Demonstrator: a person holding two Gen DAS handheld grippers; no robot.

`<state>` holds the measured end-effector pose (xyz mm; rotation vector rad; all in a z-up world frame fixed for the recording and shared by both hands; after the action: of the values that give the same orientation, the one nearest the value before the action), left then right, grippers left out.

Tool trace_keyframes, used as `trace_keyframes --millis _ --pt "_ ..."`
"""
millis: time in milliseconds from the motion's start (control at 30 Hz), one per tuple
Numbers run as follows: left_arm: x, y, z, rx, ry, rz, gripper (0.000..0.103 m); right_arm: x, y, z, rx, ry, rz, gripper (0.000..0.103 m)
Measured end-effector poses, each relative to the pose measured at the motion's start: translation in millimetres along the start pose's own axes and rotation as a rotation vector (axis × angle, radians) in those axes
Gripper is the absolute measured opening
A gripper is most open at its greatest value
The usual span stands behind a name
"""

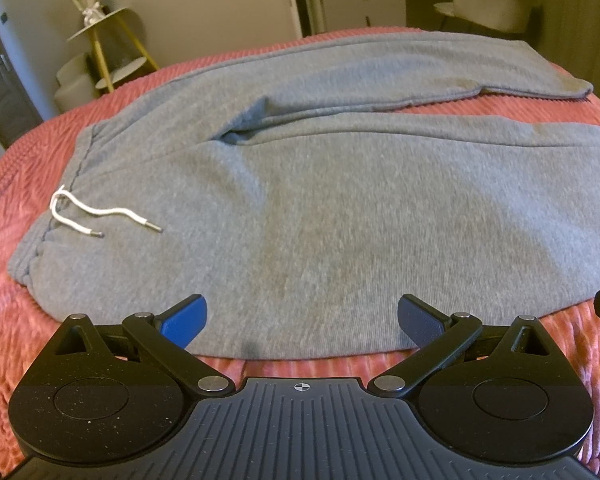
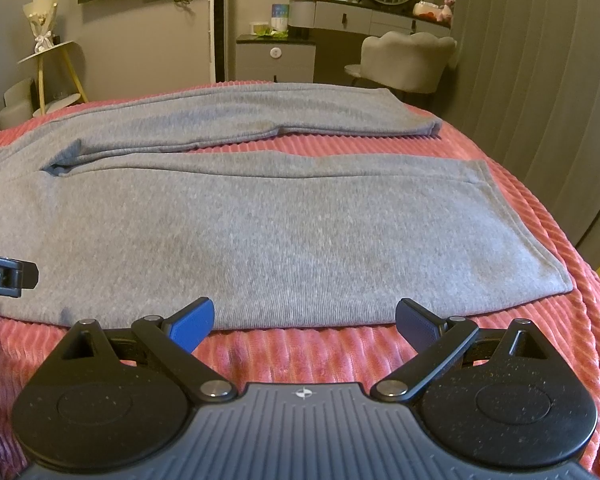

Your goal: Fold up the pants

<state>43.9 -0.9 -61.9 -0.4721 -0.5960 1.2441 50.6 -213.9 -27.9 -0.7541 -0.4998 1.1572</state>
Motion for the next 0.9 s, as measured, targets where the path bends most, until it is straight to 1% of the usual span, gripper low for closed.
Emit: trace_keyframes --millis 900 --pt "-1.7 -0.1 -2.6 0.011 -0.008 -0.008 0.103 1.4 1.1 0.1 0.008 0.001 0.006 0.097"
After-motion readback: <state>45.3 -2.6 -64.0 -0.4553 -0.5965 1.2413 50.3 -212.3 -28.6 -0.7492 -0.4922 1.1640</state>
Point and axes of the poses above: each gripper's, at about its wrist camera, not at the fingertips, and z roughly against the way its jaws point, x to its left, y to its underside, the point moved 7 cm from there along -z, roughly the way its jaws point, and after that the axes turned 3 degrees about -x, right-handed, at the moved point
